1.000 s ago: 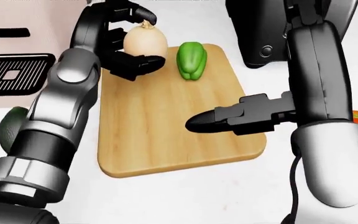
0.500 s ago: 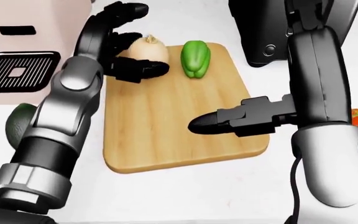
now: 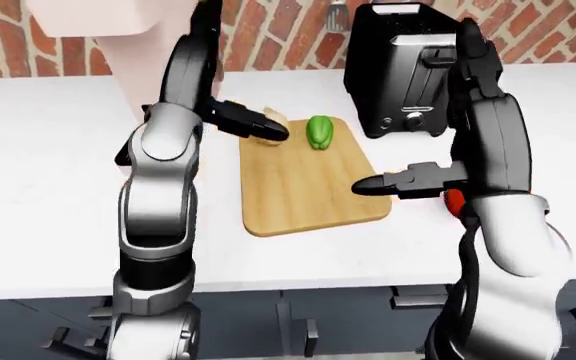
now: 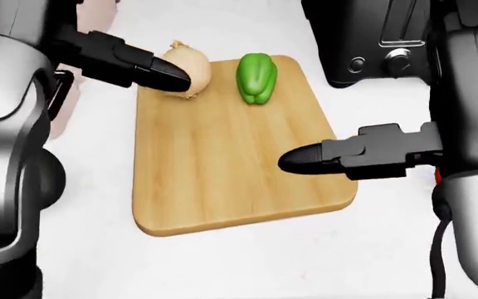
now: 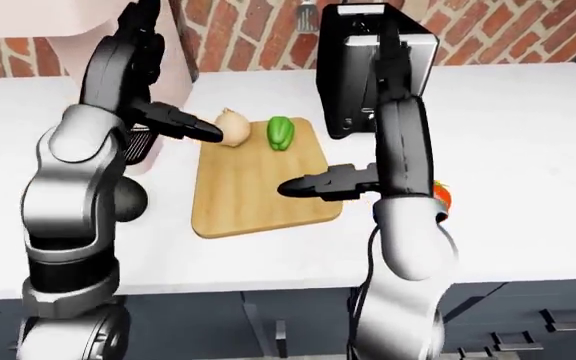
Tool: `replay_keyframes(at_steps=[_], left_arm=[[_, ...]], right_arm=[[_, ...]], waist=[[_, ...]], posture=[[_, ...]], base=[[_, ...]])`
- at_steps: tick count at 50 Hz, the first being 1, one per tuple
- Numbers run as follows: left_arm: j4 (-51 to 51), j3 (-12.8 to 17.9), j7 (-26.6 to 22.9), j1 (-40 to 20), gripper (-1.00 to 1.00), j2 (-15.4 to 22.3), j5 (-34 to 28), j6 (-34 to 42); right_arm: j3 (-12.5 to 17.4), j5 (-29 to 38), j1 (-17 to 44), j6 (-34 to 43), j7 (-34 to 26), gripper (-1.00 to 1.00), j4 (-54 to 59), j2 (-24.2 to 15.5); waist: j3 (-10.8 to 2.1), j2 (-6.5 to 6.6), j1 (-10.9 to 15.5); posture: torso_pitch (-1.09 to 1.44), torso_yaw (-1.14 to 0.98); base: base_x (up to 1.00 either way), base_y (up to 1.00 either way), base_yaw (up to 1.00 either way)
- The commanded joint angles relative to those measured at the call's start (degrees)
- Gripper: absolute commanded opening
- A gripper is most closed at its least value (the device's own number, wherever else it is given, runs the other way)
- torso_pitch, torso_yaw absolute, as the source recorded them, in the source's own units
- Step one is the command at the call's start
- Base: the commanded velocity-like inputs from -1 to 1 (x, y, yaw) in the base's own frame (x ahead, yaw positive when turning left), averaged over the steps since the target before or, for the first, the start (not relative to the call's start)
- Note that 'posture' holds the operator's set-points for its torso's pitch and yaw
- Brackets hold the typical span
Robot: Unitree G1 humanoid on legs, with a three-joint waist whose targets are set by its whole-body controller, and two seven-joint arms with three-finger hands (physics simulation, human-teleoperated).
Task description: Place the avocado, onion, tomato and bell pepper on the cutting board.
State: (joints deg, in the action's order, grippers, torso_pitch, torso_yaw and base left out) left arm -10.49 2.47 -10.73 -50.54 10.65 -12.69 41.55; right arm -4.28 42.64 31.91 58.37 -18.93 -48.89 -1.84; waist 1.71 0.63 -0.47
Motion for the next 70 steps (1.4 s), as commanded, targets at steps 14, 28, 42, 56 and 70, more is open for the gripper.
replay_keyframes(at_steps=[14, 28, 42, 56, 70], left_arm=[[-33.8, 8.2, -9.6, 11.6, 1.00, 9.2, -4.1, 23.2], [-38.5, 10.7, -8.6, 16.0, 1.00, 10.6, -1.7, 25.2], [-38.4, 11.0, -7.7, 16.7, 1.00, 10.8, -0.6, 24.7], [-38.5, 11.2, -7.7, 17.6, 1.00, 10.9, -0.3, 24.2], [-39.3, 11.4, -8.1, 18.2, 1.00, 11.2, -0.5, 24.6]], right_arm=[[17.2, 4.7, -4.6, -0.1, -13.6, 1.00, -11.1, -6.9], [23.6, -4.6, -16.5, -1.4, -4.8, 1.00, -10.5, -11.3], [24.5, -15.3, -21.4, -9.7, 7.0, 1.00, -1.8, -9.7], [24.3, -20.8, -22.1, -16.2, 13.1, 1.00, 7.4, -9.5], [24.9, -24.0, -24.1, -20.1, 16.1, 0.93, 12.6, -9.4]], waist=[[-0.36, -0.69, 0.3], [-0.52, -1.16, 0.6], [-0.77, -1.26, 0.5], [-0.99, -1.40, 0.6], [-1.09, -1.56, 0.8]], posture=[[0.00, 0.00], [0.00, 0.00], [0.00, 0.00], [0.00, 0.00], [0.00, 0.00]], base=[[0.00, 0.00, 0.00], [0.00, 0.00, 0.00], [0.00, 0.00, 0.00], [0.00, 0.00, 0.00], [0.00, 0.00, 0.00]])
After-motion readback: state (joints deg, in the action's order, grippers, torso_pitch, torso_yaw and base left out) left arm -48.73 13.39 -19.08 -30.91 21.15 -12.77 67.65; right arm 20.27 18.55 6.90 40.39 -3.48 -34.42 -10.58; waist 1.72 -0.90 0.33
